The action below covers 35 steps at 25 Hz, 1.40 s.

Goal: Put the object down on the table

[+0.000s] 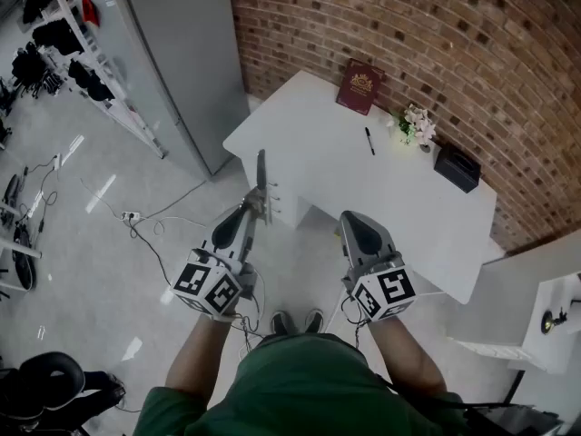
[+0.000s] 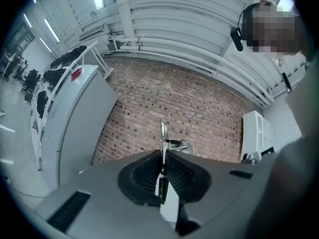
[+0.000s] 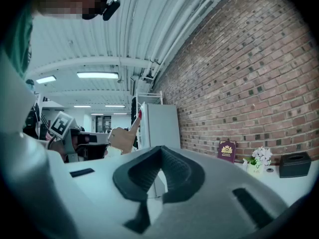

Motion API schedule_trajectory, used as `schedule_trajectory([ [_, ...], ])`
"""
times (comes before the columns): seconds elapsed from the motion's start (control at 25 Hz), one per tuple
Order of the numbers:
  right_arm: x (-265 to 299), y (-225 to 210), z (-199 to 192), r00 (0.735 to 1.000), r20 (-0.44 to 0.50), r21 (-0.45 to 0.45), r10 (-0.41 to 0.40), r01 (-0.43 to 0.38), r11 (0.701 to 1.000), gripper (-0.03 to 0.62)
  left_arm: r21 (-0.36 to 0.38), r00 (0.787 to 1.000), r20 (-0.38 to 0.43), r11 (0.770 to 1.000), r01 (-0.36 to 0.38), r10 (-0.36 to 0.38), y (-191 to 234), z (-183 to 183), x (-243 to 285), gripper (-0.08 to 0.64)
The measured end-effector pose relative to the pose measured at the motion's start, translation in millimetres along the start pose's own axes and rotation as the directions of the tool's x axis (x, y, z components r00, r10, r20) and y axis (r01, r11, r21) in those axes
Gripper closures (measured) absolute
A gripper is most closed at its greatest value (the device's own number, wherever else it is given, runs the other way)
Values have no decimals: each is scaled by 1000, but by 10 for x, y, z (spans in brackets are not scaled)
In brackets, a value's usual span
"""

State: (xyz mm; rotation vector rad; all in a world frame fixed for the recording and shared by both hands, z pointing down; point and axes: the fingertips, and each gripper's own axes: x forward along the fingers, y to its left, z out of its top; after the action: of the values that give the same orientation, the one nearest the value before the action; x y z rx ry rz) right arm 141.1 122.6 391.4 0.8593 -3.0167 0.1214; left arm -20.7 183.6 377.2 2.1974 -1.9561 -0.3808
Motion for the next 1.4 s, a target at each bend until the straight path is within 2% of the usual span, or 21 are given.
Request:
schedule_trajectory([
  [0.4,-270,-265,45,998,36,23,48,-49,999,591,-8,999,19,999,-31,31,-384,-13,54,540],
  [0.68,-300,-425,46,995,54,22,78,-80,997,591,3,996,45,997,-72,72,-499,18,58,540],
  [1.0,-41,-436,-63,994,36,56,104,-106,993,589,1,988,54,989,-148,148,-234,95,9,540],
  [1.4,472,-459,-96,998,2,42,66,-66,997,589,-41,988,59,990,-137,139,333,151,228,540],
])
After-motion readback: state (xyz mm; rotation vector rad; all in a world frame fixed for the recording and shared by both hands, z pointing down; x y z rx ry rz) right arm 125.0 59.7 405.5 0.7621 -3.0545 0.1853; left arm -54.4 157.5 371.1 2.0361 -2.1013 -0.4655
